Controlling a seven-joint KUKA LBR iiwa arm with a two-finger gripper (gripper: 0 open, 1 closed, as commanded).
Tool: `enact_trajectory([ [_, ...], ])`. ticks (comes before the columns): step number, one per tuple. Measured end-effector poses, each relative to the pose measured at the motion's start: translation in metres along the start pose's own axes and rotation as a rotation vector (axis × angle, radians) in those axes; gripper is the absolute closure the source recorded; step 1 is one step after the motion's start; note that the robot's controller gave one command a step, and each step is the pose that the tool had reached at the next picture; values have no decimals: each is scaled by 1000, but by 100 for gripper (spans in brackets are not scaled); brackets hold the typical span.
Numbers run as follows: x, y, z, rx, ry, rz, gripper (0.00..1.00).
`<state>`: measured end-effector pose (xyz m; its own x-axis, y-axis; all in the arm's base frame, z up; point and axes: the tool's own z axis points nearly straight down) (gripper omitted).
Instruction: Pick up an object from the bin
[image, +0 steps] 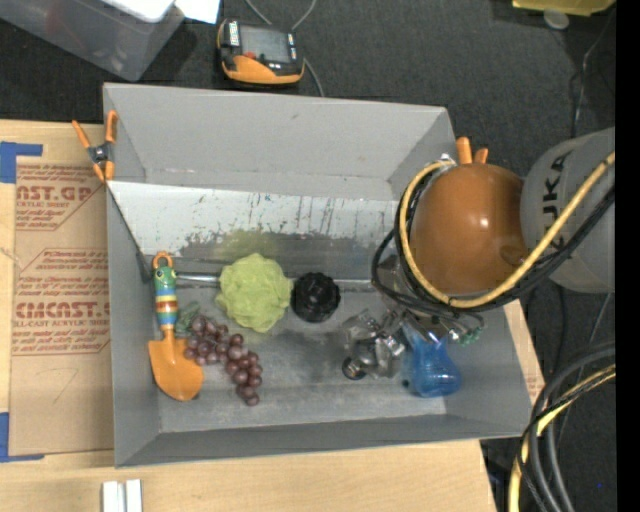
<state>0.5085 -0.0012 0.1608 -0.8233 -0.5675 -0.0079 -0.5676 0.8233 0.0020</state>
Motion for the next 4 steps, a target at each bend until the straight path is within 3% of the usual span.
enact_trajectory([
  [1,1,13,-34,0,-3,63,100],
  [2,4,-11,-32,3,-4,-89,100],
  [3,6,-8,-34,-1,-5,177,100],
  [4,29,-59,-35,4,-5,-70,100],
])
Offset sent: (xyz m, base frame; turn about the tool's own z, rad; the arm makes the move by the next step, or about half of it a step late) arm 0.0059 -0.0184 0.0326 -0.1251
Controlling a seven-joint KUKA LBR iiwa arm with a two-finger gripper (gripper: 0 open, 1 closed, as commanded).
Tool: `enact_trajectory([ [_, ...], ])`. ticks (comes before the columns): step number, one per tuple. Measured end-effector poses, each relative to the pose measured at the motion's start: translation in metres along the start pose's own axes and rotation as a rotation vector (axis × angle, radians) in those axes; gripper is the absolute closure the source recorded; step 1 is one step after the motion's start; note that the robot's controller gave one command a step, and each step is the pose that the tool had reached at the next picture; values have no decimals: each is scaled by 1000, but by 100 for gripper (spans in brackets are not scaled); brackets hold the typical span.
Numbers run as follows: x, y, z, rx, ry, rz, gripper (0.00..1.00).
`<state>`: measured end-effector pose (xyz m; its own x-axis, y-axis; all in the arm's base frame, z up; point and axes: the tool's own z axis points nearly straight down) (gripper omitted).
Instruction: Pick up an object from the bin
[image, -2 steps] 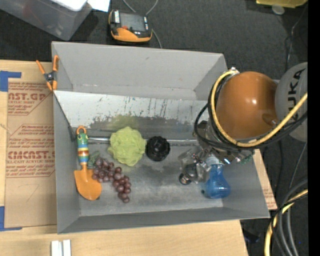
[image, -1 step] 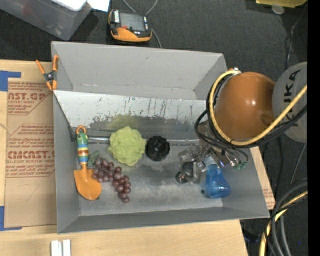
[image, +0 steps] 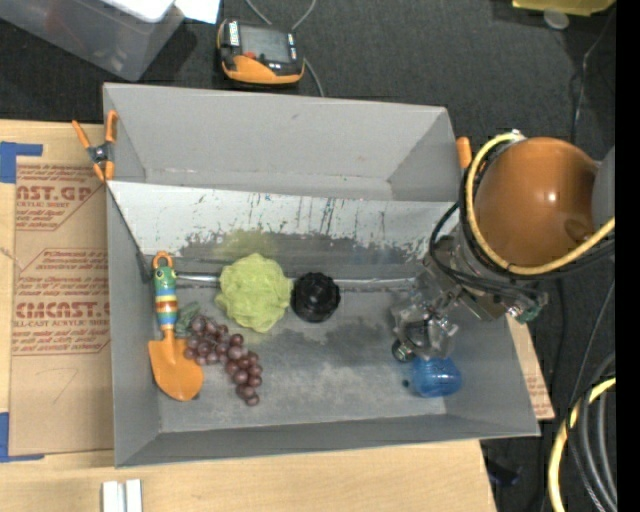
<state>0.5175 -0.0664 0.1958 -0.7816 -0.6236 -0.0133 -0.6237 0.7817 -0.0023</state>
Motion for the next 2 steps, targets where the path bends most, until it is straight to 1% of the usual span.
enact_trajectory([
  [1,-12,24,-7,-7,-3,198,100],
  [2,-11,21,-6,-6,-4,181,100],
])
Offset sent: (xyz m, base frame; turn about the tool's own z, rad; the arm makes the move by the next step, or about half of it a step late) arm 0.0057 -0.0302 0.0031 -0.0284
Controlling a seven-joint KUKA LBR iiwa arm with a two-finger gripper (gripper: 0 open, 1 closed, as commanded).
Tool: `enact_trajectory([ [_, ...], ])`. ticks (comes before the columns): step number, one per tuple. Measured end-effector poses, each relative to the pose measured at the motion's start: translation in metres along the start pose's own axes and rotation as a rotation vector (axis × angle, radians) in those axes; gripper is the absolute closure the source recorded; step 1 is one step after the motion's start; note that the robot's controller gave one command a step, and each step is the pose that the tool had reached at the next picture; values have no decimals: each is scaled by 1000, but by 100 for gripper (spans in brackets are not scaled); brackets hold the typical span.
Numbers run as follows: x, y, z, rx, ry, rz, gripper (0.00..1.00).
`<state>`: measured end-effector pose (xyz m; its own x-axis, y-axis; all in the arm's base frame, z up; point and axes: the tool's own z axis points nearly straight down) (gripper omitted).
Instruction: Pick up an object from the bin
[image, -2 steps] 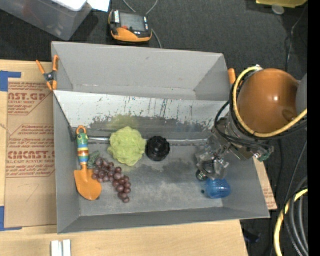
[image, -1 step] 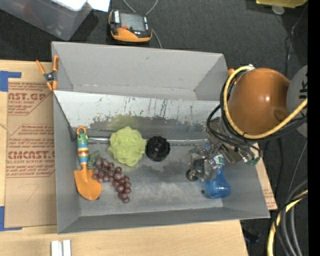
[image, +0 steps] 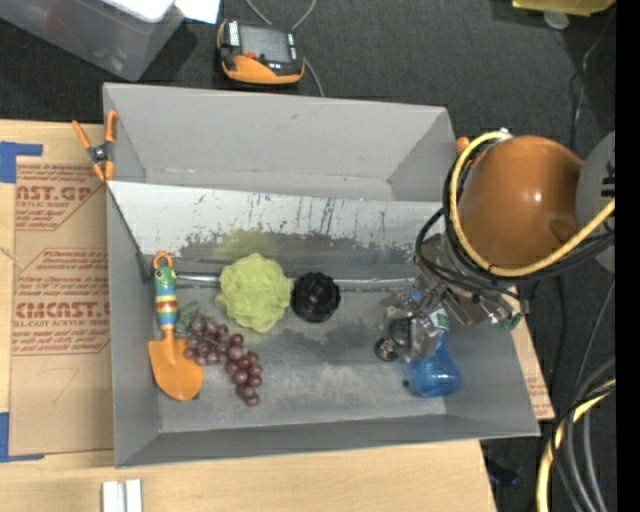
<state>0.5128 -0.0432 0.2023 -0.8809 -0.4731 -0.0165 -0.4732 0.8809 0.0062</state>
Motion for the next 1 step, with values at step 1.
enact_trajectory([
  [1,18,16,37,-4,1,-218,100],
])
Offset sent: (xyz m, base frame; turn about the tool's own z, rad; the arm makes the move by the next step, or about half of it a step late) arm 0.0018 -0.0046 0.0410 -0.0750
